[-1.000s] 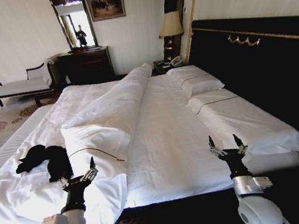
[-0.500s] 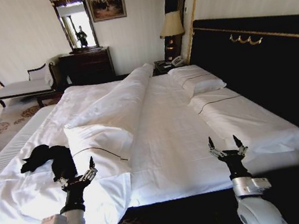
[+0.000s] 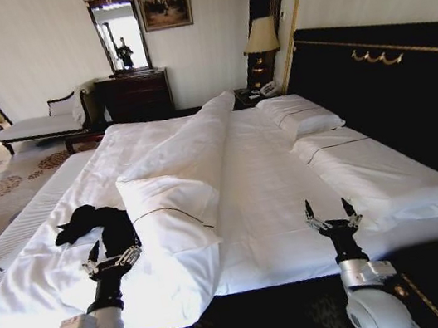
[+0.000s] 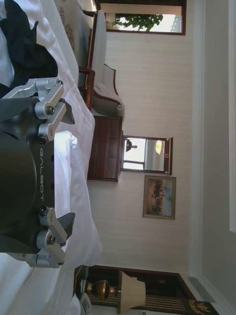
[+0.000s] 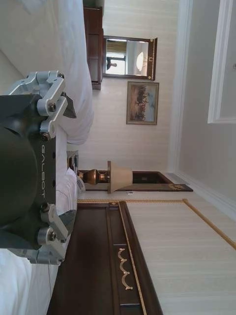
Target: Fold the clothes on the bed.
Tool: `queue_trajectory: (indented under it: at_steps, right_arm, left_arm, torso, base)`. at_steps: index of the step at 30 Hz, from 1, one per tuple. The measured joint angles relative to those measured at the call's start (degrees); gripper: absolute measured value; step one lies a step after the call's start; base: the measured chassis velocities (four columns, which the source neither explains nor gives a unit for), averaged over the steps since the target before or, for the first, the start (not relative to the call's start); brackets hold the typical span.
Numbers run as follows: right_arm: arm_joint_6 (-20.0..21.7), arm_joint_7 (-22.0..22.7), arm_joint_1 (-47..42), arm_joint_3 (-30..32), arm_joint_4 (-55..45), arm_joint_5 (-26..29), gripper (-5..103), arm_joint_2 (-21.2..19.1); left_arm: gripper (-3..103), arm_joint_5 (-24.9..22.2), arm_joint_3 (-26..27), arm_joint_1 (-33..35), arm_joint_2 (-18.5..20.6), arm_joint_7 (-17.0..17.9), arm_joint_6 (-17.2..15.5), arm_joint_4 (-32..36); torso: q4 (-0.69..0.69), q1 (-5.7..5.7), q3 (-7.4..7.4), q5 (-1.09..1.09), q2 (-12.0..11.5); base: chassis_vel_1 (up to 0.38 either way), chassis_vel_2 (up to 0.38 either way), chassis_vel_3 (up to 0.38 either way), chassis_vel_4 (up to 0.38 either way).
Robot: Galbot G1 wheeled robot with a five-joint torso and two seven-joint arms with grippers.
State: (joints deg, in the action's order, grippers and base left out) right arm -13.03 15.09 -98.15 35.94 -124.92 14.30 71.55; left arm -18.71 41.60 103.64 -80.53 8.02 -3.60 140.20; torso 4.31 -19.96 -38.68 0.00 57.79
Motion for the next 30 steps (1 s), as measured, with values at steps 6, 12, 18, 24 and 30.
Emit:
queue_trajectory:
  at_steps: [6,12,18,24,30]
  right_arm:
    - [-1.0,0.1,0.9,-0.5,0.2,0.0,100,0.5]
    - [-1.5,0.0,1.7,-1.0,0.2,-0.6,100,0.6]
    - [-0.3,0.6,1.9,-1.5,0.1,-2.1,100,0.7]
    - [0.0,1.3,1.6,-1.2,0.4,-2.1,100,0.8]
    - [0.4,1.3,1.8,-1.0,1.6,-1.8,100,0.7]
  left_arm:
    - [100,0.2,0.4,0.2,-0.1,0.0,0.0,-0.1]
    - [100,0.9,0.3,1.3,-0.5,0.0,-0.1,0.3]
    - [100,0.6,0.8,1.4,-0.4,0.0,0.0,0.4]
    - [100,0.5,0.6,0.9,-0.5,0.0,0.1,0.2]
    - [100,-0.4,0.8,-0.5,0.6,0.0,0.1,-0.6]
  torso:
    - [0.00,0.00,0.00,-0.01,0.0]
    - [0.01,0.00,0.00,0.02,0.0]
    - [0.00,0.00,0.00,-0.01,0.0]
    - [0.01,0.00,0.00,0.00,0.0]
    - [0.01,0.00,0.00,0.00,0.0]
  base:
    - [0.055,0.056,-0.045,-0.056]
    - [0.000,0.000,0.000,0.000]
    - [0.000,0.000,0.000,0.000]
    - [0.000,0.000,0.000,0.000]
    - [-0.039,0.045,0.044,-0.044]
